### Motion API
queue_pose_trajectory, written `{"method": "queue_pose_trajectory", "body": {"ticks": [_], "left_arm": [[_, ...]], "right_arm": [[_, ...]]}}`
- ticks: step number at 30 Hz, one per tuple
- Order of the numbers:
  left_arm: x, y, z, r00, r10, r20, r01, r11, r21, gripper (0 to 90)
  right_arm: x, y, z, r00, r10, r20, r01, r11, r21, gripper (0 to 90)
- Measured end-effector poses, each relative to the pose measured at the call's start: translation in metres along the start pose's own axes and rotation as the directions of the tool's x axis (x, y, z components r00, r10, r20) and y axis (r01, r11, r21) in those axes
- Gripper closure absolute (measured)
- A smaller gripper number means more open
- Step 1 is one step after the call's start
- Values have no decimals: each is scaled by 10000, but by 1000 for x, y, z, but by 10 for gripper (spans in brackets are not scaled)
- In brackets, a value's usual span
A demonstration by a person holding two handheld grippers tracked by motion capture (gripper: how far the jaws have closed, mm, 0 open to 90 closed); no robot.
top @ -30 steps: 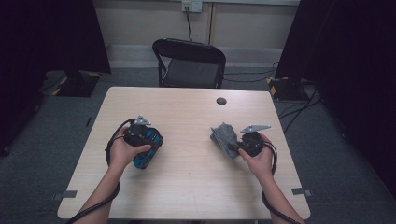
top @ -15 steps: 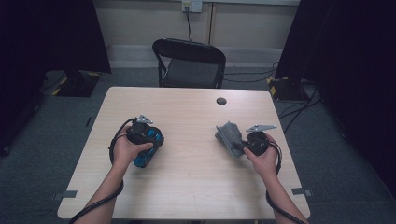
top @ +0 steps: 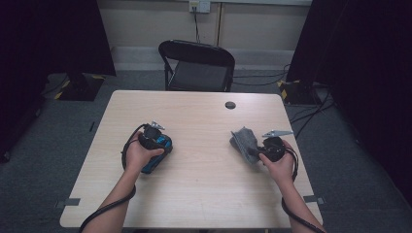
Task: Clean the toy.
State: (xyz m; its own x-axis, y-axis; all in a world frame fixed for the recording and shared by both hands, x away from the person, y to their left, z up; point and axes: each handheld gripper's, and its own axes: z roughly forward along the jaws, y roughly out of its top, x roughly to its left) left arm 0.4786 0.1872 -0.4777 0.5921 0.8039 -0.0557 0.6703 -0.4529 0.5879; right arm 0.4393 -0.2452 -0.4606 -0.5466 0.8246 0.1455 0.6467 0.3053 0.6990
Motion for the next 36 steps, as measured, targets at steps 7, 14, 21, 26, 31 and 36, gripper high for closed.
{"method": "queue_pose_trajectory", "body": {"ticks": [7,14,21,26,31,36], "left_arm": [[-1,3,7,9997,191,-142,-191,9998,45,251],[-2,3,14,9997,177,-161,-176,9998,58,249],[-2,2,16,9996,245,-116,-246,9997,-84,247],[-2,1,15,9996,236,-125,-238,9996,-175,246],[-2,0,14,9998,161,-74,-163,9997,-179,244],[-1,0,13,10000,-15,6,15,9998,-216,229]], "right_arm": [[3,-5,4,10000,38,77,-38,10000,2,730],[3,-9,7,9997,116,222,-116,9999,-14,700],[4,-11,11,9990,85,437,-88,9999,60,663],[3,-13,11,9983,64,579,-69,9999,84,615],[4,-13,12,9977,-11,677,2,9999,138,552],[6,-11,12,9961,-206,854,198,9997,108,438]]}}
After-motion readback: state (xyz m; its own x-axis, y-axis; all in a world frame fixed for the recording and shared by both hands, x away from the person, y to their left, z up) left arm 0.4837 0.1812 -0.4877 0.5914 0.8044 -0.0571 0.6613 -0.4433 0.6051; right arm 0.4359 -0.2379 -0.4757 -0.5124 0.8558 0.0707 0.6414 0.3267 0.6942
